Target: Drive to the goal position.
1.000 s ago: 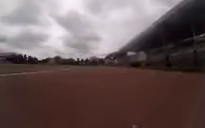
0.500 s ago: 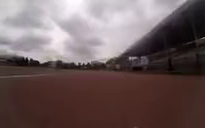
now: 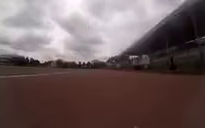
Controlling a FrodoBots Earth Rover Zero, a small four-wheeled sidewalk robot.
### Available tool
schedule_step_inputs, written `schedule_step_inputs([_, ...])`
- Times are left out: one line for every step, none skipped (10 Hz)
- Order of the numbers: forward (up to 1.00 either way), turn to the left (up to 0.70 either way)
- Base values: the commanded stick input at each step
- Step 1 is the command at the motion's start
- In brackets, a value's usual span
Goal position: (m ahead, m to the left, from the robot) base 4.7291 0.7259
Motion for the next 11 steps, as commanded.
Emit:
schedule_step_inputs([0.7,0.0])
schedule_step_inputs([0.7,0.0])
schedule_step_inputs([0.7,0.0])
schedule_step_inputs([0.7,0.0])
schedule_step_inputs([0.7,0.0])
schedule_step_inputs([0.7,0.0])
schedule_step_inputs([0.7,0.0])
schedule_step_inputs([0.7,0.0])
schedule_step_inputs([0.7,0.0])
schedule_step_inputs([0.7,0.0])
schedule_step_inputs([0.7,0.0])
